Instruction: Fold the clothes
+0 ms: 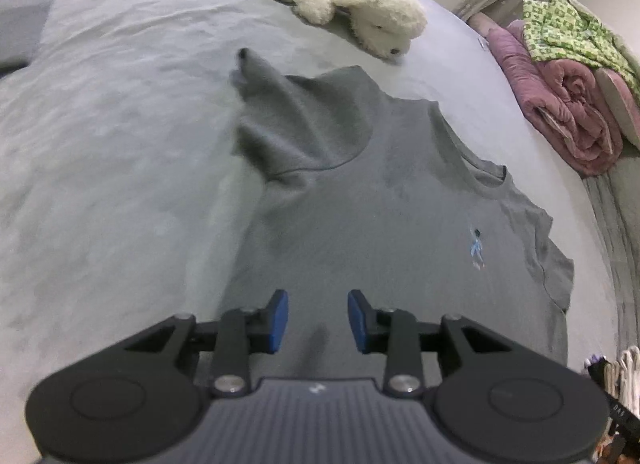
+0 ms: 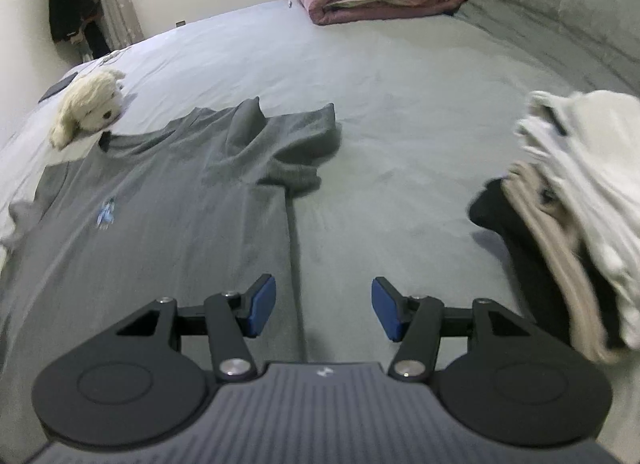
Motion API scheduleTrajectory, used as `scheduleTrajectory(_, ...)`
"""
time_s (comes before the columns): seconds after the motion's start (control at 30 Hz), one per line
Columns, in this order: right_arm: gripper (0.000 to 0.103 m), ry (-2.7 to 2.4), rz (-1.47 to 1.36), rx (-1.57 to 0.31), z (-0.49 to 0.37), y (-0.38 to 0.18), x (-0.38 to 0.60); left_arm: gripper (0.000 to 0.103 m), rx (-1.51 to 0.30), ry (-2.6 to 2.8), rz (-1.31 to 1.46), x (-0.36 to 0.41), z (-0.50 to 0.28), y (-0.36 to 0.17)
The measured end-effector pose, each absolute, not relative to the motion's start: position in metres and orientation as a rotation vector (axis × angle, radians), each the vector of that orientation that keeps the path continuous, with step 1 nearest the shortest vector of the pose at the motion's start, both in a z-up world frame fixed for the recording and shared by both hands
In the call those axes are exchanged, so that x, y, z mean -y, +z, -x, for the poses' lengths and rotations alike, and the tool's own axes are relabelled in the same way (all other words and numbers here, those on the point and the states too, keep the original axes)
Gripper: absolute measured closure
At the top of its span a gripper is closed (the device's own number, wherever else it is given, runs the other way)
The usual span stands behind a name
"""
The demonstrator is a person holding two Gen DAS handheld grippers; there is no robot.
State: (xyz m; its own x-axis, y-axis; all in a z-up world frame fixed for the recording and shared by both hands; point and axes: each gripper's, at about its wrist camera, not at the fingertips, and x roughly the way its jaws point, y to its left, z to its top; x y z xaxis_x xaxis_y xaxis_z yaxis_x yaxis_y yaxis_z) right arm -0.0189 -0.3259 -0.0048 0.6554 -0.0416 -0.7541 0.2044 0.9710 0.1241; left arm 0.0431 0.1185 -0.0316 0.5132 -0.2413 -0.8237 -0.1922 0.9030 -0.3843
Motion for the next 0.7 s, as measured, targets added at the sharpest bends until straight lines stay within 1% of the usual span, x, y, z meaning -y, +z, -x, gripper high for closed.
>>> scheduleTrajectory(0.13, 0.046, -0.111, -0.227, -0.867, -0.013, -0.013, 0.322, 0.068, -1.037, -0.026, 0.381, -0.101, -0.07, -0.046)
scheduleTrajectory(0.17, 0.046, -0.1, -0.222, -0.872, -0.02, -0.016, 0.32, 0.066, -1.024, -0.021, 0.33, -0.097, -0.075, -0.052)
scheduleTrajectory(0.27, 0.046, -0.092, -0.235, -0.896, -0.039, -0.033, 0.318, 0.066, -0.978, -0.025, 0.181, -0.087, -0.079, -0.062)
scheduleTrajectory(0.3, 0.045, -0.092, -0.24, -0.903, -0.044, -0.039, 0.318, 0.066, -0.967, -0.037, 0.143, -0.085, -0.078, -0.063)
scheduleTrajectory(0.33, 0.042, -0.088, -0.231, -0.902, -0.046, -0.042, 0.317, 0.065, -0.955, -0.047, 0.106, -0.084, -0.078, -0.063)
scheduleTrajectory(0.4, 0.04, -0.08, -0.21, -0.898, -0.05, -0.046, 0.315, 0.065, -0.94, -0.018, 0.1, -0.092, -0.08, -0.06)
scheduleTrajectory(0.5, 0.041, -0.086, -0.188, -0.856, -0.065, -0.039, 0.321, 0.065, -0.937, 0.0, 0.179, -0.104, -0.086, -0.061)
scheduleTrajectory(0.7, 0.041, -0.153, -0.436, -0.778, -0.099, -0.041, 0.381, 0.065, -0.914, 0.015, 0.214, -0.112, -0.089, -0.058)
